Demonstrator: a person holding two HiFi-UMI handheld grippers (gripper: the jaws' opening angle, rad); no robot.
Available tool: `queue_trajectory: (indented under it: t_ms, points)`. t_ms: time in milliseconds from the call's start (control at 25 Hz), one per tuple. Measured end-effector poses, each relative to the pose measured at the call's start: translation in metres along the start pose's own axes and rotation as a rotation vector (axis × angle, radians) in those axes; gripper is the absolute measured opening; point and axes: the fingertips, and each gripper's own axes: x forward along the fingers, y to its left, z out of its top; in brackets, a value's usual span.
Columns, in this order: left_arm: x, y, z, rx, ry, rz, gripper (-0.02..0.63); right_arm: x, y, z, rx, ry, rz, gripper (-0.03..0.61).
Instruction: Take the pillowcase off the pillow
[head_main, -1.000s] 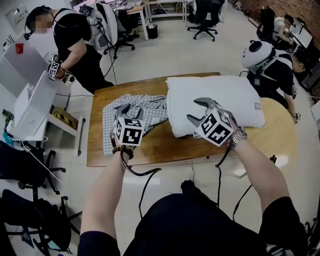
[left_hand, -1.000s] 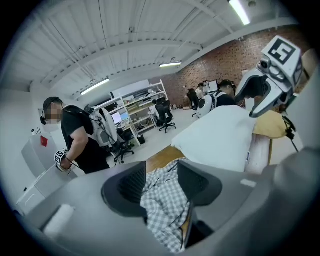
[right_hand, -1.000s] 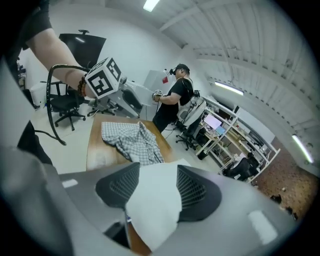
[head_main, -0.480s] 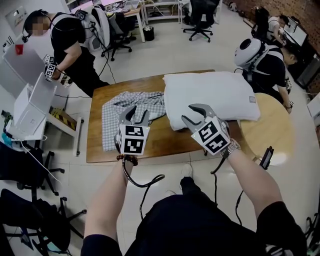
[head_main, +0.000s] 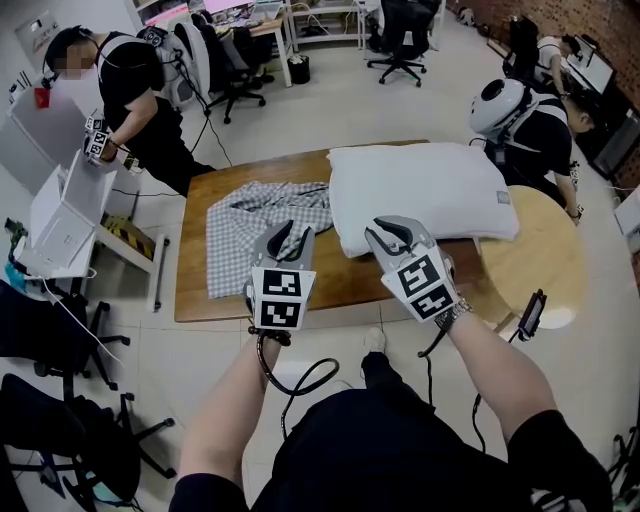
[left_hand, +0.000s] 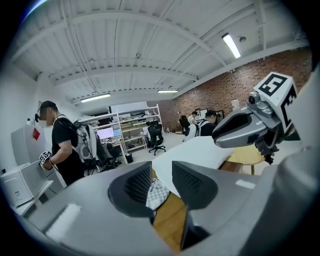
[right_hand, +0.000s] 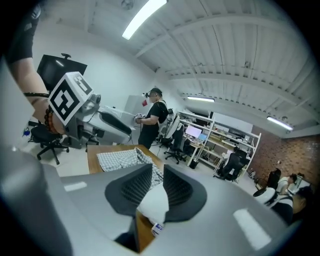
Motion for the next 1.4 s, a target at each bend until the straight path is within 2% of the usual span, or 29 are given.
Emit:
queue_trajectory:
  t_ms: [280,440,600,840,1120,1400]
  points:
    - [-0.018,-0.022,0.017,0.009,-0.083,-0.029,0.041,-0.015,0.01,0.018,0.004,-0.068,-0.05,0.004]
    - [-0.025,-0.034,0.034,0.016,-0.13,-0.05,0.006,-0.025,0.011,0.022,0.059,-0.104,-0.058,0.002]
    - [-0.03,-0.05,0.044,0.03,-0.148,-0.058,0.005,-0.043,0.008,0.026,0.103,-0.16,-0.09,0.002]
    - [-0.039,-0.056,0.053,-0.018,-0.171,-0.048,0.005,-0.064,0.005,0.05,0.13,-0.223,-0.108,0.0]
    - [-0.051,-0.068,0.067,-0.036,-0.193,-0.04,0.005,-0.079,0.009,0.047,0.156,-0.236,-0.095,0.0]
    - [-0.049,-0.067,0.063,-0.039,-0.19,-0.037,0.005,-0.076,0.009,0.053,0.159,-0.243,-0.103,0.0]
